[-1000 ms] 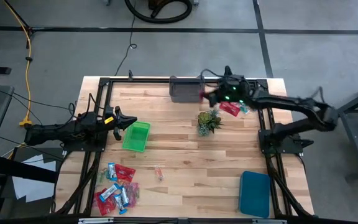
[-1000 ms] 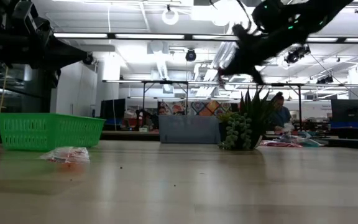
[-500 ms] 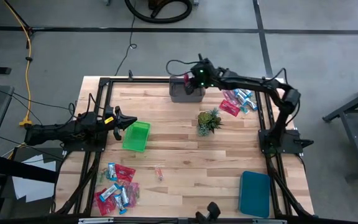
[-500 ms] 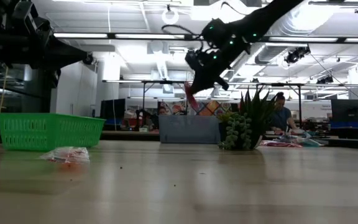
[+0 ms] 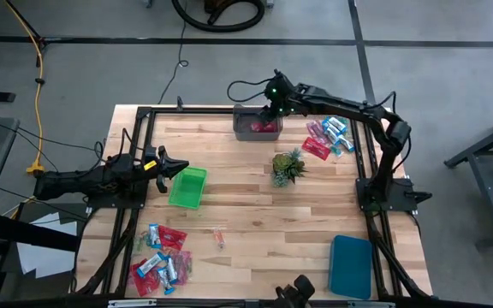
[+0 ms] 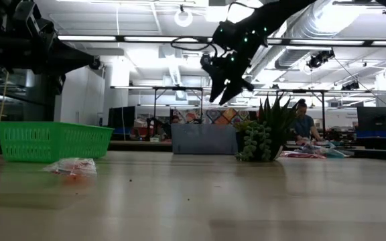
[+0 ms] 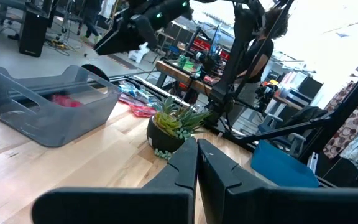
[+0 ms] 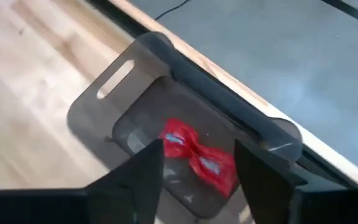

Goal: Sort candy
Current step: Put the transparent candy into the blue bin

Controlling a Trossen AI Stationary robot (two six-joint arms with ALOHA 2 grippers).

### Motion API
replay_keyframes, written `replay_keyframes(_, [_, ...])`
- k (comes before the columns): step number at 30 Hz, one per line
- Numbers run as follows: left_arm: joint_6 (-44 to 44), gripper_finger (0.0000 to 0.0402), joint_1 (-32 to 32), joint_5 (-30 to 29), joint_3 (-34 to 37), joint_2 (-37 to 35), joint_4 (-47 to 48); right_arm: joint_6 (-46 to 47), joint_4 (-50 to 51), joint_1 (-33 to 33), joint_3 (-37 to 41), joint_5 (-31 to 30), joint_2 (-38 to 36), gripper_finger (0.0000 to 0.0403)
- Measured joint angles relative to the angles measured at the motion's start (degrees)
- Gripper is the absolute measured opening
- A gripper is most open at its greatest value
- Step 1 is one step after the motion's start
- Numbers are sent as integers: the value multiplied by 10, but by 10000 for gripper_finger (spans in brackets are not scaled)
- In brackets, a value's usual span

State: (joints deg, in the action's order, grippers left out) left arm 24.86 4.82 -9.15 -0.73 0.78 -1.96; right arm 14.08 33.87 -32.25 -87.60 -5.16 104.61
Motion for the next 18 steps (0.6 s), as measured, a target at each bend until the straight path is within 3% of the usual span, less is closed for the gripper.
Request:
replay_keyframes(4, [0,0,0,0,0,0,0,-51,62,0,-34,70,-10,218])
replay_keyframes(11, [0,0,0,0,0,0,0,-52,99,30,-46,314,-13,222])
replay_keyframes(18, [0,0,0,0,0,0,-1,-66,164,101,-48,356,-13,222])
